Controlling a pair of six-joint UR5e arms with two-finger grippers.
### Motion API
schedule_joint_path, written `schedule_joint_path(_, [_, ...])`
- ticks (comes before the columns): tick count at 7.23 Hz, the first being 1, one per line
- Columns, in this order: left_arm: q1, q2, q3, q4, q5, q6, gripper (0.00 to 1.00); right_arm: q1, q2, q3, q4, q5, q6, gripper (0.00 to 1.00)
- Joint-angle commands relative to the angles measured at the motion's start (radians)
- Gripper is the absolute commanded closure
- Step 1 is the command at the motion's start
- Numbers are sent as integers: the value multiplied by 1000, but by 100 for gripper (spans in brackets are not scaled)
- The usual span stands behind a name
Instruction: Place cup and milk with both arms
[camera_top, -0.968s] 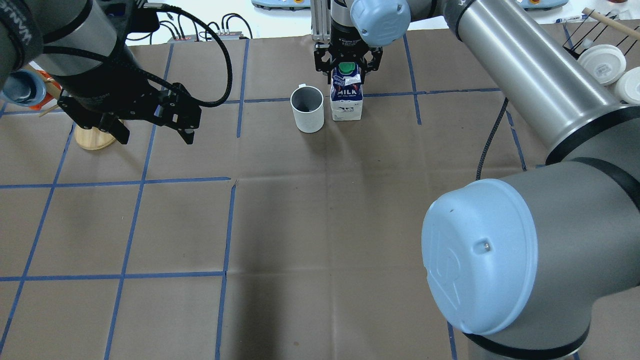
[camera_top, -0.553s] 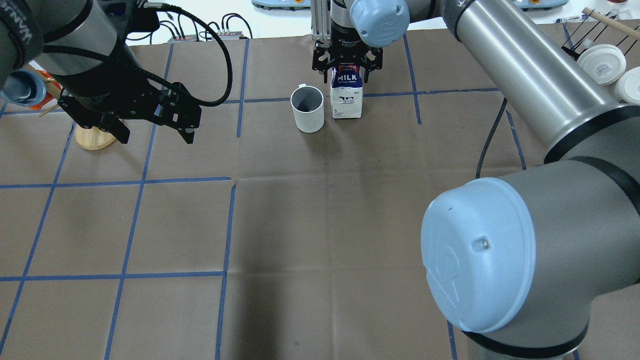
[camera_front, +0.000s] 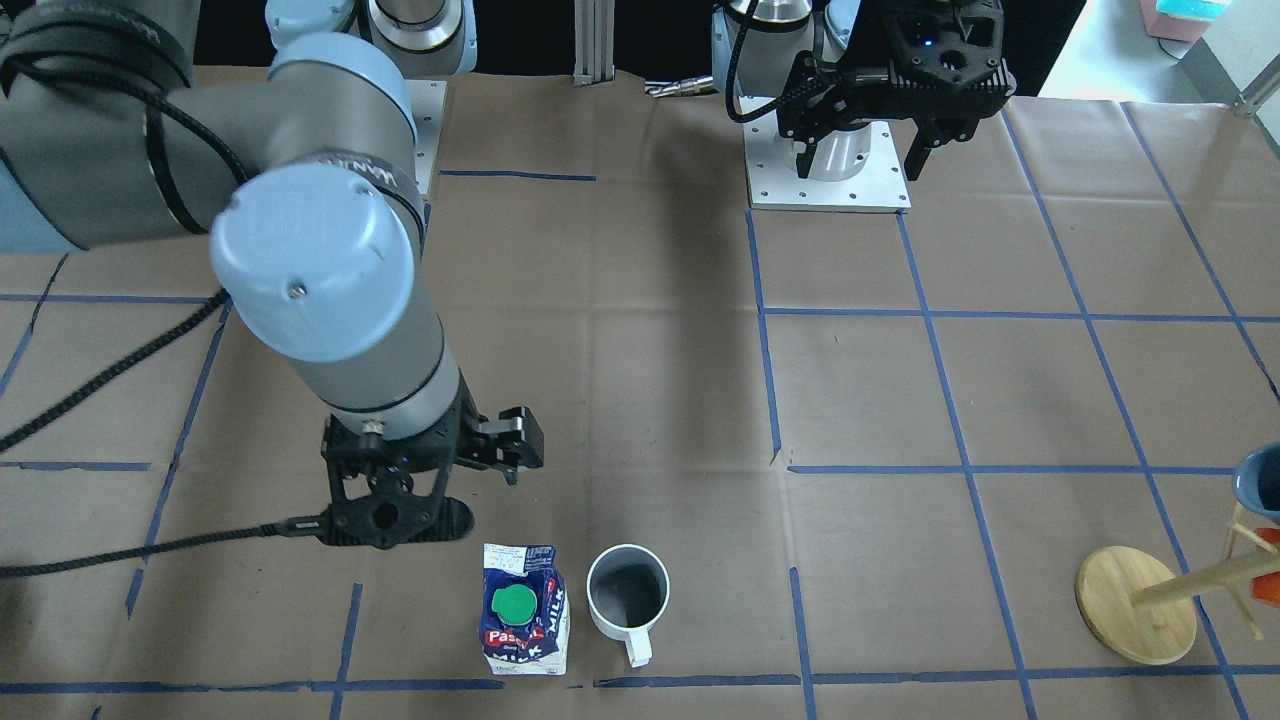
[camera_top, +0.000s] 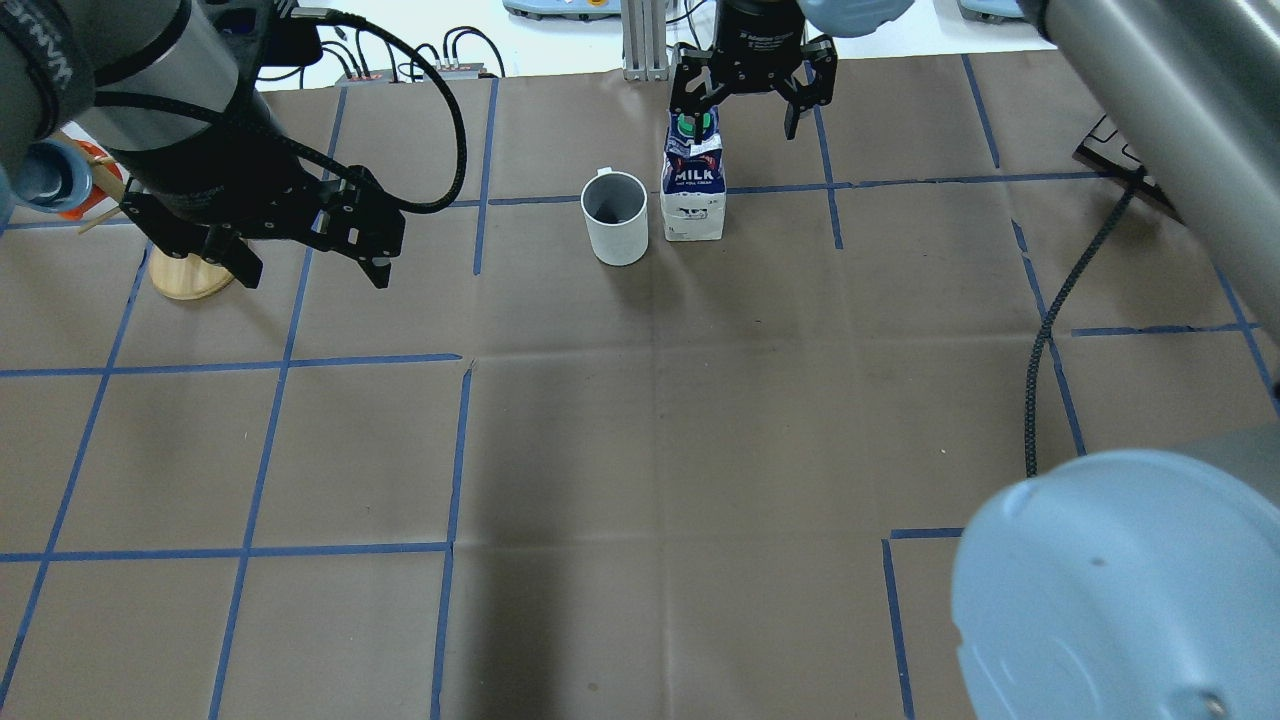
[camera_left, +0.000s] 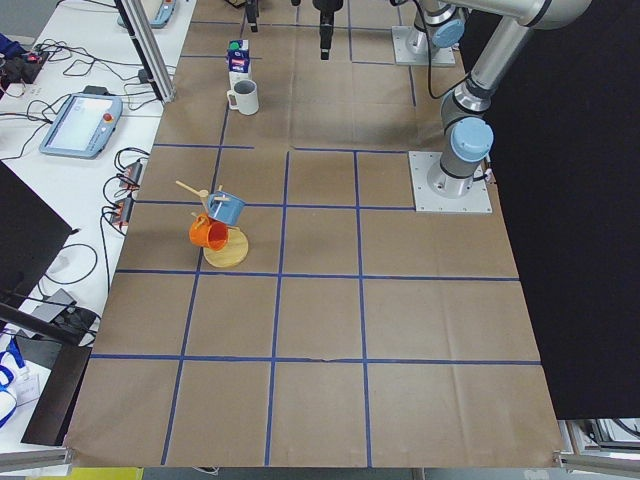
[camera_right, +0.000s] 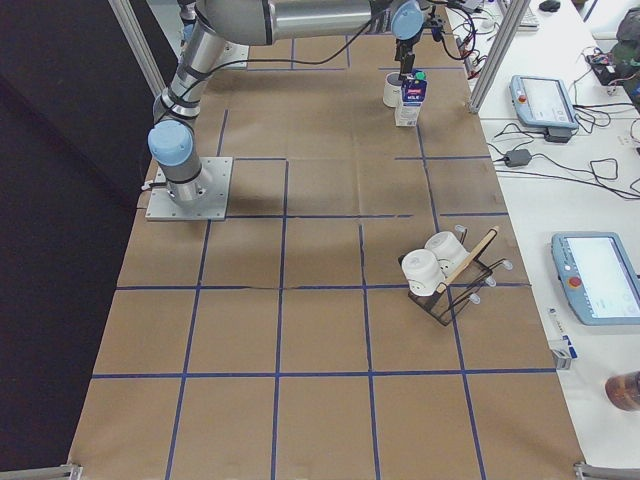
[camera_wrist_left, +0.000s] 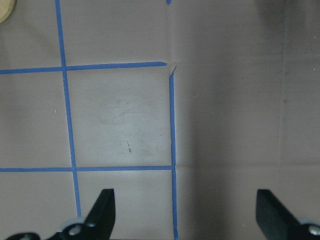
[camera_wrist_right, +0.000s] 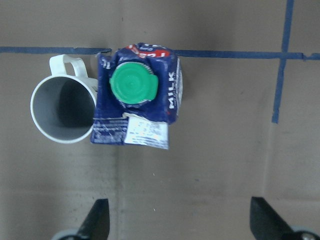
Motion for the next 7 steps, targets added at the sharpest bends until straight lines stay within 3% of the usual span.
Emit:
schedule_joint_path(1, [0, -1, -1, 1, 0, 0, 0, -89, -243, 226, 8, -8, -96, 0])
schedule_joint_path(3, [0, -1, -1, 0, 0, 0, 0, -143, -489, 491, -2, -12, -98, 0])
schedule_joint_path(4, [0, -1, -1, 1, 0, 0, 0, -152, -583, 570, -6, -12, -97, 0])
schedule_joint_path(7, [0, -1, -1, 3, 0, 1, 0, -185, -614, 588, -12, -23, -103, 0])
